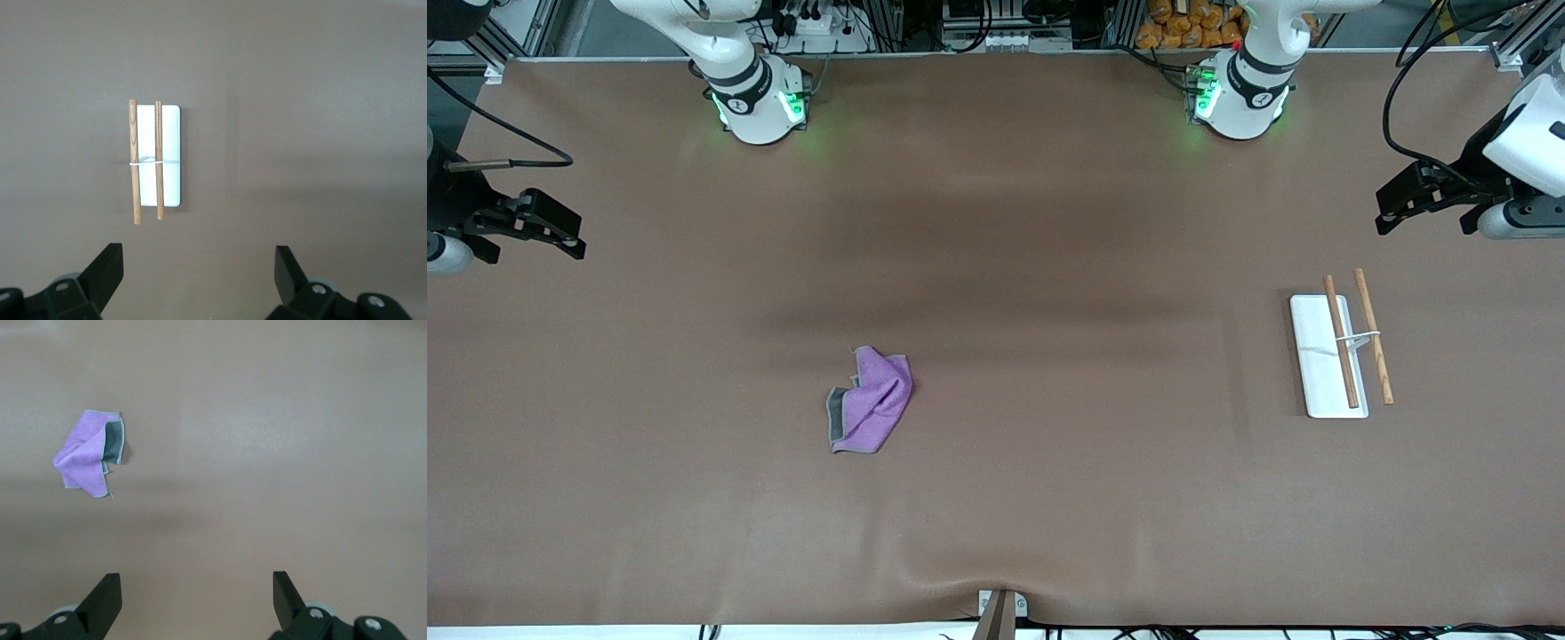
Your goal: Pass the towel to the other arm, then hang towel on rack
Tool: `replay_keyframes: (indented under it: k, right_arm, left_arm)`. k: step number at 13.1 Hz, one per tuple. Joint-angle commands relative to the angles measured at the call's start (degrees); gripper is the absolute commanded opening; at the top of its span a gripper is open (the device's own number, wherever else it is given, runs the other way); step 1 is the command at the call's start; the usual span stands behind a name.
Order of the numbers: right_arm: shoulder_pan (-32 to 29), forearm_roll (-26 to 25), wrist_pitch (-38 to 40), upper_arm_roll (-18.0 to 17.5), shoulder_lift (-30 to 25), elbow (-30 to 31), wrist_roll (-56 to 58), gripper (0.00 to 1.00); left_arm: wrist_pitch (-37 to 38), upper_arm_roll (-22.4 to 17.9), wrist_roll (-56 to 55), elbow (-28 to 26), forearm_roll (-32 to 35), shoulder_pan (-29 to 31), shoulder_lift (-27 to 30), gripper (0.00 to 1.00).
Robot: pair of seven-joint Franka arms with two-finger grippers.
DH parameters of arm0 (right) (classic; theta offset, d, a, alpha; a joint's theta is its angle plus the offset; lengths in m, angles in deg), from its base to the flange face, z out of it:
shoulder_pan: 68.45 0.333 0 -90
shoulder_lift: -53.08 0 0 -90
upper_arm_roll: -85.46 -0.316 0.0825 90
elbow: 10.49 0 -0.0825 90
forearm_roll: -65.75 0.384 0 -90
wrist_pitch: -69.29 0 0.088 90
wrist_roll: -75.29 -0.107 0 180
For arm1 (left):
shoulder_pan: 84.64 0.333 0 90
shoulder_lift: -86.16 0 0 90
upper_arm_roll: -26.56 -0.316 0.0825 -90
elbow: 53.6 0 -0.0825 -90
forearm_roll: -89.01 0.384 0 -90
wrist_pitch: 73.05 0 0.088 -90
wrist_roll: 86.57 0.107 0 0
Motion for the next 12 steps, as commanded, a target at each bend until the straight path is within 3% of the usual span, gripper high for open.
replay_keyframes:
  k: [1,12]
  right_arm:
    - [-0.5,-0.3,0.8,-0.4,0.7,-1.3,-0.2,1.0]
    - [-0.7,-1.3,-2.0,-0.2,4.8,-1.1,0.5,1.0]
  left_arm:
    - [1.2,-0.5,-0.2,1.5,1.4,-1.0,-0.4,1.0]
    - [2.4,-0.6,-0.6,0.9,1.3,-1.0,-0.1,1.0]
